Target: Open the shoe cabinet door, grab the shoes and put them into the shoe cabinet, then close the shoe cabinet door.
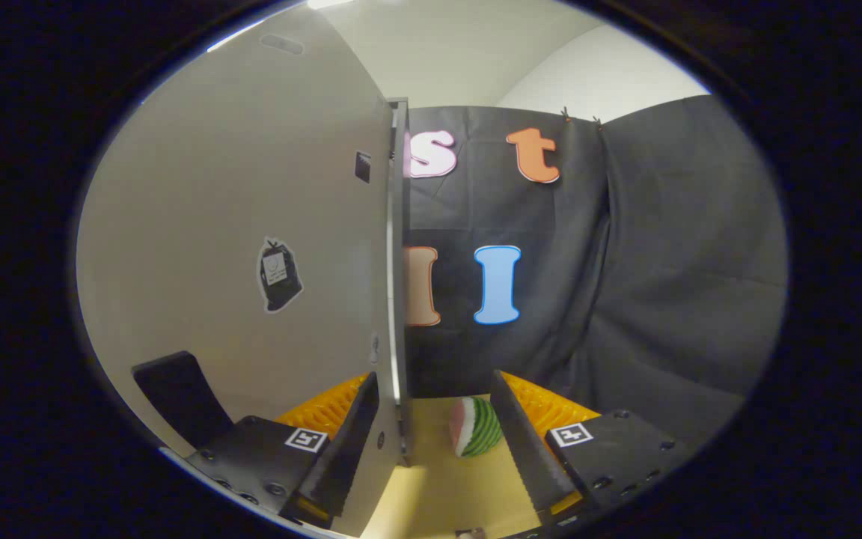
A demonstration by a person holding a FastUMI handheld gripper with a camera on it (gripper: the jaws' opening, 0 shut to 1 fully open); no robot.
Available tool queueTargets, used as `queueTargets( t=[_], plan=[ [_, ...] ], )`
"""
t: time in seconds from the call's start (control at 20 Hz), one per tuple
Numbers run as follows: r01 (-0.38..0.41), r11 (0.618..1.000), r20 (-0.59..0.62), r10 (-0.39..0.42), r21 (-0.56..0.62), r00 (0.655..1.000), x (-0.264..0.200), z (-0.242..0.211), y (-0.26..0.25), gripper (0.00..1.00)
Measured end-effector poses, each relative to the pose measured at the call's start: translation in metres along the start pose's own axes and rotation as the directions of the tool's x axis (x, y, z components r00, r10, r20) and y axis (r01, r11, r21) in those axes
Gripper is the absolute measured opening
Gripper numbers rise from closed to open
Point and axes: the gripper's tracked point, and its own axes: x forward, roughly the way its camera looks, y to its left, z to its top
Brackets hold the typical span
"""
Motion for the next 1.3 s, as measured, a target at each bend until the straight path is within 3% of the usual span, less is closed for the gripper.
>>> queueTargets(
  t=[0.3, 0.85, 1.3],
  plan=[
    [0.042, 0.999, 0.015, -0.043, 0.013, 0.999, 0.0, -0.003, 0.073, 0.92],
    [-0.143, 0.99, -0.011, 0.143, 0.001, 0.99, 0.065, -0.021, 0.228, 0.95],
    [-0.161, 0.987, 0.005, 0.16, 0.01, 0.987, 0.132, -0.018, 0.272, 0.94]
  ],
)
